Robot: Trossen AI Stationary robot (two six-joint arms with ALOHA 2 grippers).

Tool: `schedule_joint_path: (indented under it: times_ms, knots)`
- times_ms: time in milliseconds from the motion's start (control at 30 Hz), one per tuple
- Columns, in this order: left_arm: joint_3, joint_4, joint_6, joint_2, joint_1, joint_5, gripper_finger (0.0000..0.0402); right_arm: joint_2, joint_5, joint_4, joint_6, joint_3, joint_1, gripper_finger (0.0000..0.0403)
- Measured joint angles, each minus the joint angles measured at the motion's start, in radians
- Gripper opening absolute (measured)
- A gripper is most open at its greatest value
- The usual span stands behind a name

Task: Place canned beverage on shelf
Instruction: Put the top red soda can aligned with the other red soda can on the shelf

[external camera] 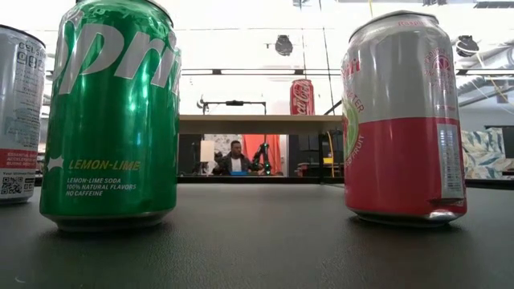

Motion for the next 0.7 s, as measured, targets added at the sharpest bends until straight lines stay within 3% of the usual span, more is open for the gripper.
schedule_joint_path:
  times_ms: [300,700]
  knots:
    - [0.000,0.001,0.006,0.000,0.010,0.104,0.0297,0.004,0.009,0.001,0.016,0.000,0.002,0.0380]
    - [0.000,-0.008,0.001,0.007,0.010,0.184,0.0297,0.017,0.111,0.046,-0.034,0.000,0.086,0.0380]
